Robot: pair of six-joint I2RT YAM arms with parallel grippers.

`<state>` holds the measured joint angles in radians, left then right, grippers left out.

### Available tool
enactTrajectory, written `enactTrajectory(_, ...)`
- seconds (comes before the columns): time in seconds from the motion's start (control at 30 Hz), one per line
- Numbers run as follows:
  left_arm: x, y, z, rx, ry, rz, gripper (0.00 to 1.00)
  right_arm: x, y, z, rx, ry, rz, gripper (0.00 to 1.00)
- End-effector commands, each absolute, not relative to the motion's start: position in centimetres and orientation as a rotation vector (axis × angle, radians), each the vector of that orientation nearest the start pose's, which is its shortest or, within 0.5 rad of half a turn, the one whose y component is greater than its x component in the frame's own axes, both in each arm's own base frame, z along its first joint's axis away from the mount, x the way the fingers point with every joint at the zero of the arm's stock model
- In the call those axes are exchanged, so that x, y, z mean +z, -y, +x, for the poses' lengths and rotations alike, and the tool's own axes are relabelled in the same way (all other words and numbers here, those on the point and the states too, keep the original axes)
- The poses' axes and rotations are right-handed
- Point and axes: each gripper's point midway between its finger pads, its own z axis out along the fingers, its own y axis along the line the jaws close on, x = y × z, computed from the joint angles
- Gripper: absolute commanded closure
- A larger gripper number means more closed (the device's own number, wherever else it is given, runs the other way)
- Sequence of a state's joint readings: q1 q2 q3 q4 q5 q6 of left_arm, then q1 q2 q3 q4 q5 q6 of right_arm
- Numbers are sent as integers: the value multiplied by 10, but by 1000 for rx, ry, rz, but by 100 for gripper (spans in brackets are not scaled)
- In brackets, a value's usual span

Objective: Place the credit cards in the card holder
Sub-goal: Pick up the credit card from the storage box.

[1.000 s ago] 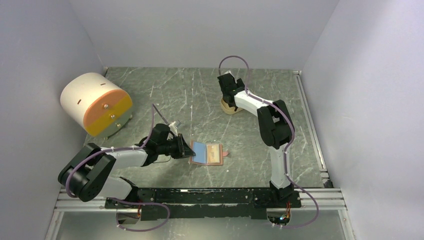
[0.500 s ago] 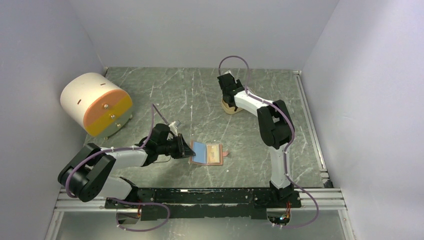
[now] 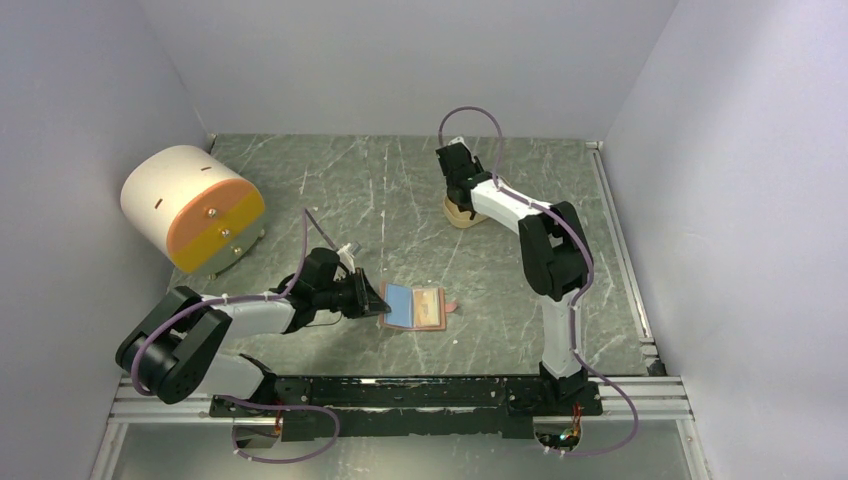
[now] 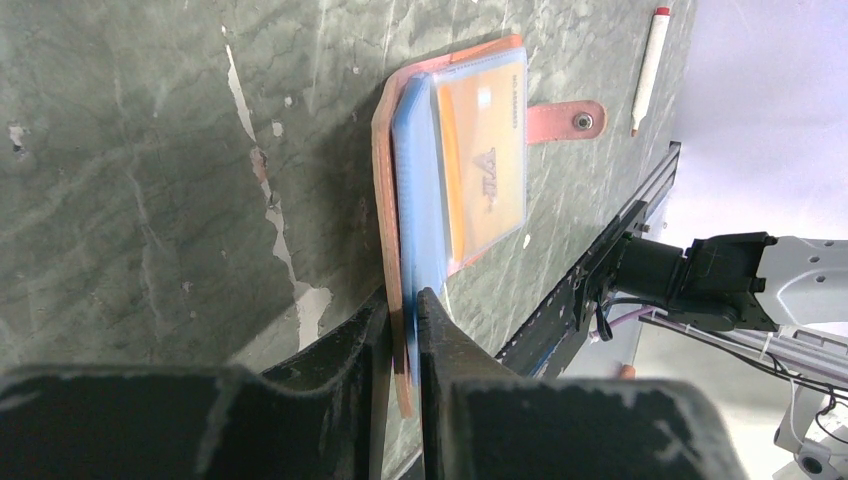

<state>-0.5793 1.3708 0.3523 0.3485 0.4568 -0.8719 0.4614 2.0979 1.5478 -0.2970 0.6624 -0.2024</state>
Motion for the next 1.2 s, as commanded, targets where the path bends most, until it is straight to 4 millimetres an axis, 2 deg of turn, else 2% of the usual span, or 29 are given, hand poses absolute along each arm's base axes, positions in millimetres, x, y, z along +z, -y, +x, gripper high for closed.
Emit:
enactTrajectory(0.0,44,256,196,-1256,-2458,-74,81,109,-115,505,-666,-2194,-394,67)
enactTrajectory(0.23,44,256,196,-1253,-2455,-78,81,112,-120,501,-613,-2216,-393,81)
enactTrajectory(0.4,45,256,198,-1253,-2447,-94,81,113,-136,483,-468,-2279,-387,97)
enactTrajectory(0.5,44,255,198,-1242,-2452,-103,81,109,-148,469,-359,-2322,-376,100)
enactTrajectory(0.53,44,255,199,-1236,-2456,-109,82,116,-152,465,-312,-2319,-371,100)
enactTrajectory(0.7,43,252,199,-1219,-2460,-138,83,127,-168,444,-138,-2343,-384,100)
enactTrajectory(0.8,39,247,201,-1175,-2471,-185,84,137,-184,426,31,-2348,-374,100)
enactTrajectory(1.03,30,243,201,-1144,-2498,-261,86,169,-229,366,539,-2270,-281,100)
enactTrajectory(1.17,27,243,199,-1152,-2512,-275,85,175,-245,335,735,-2232,-213,100)
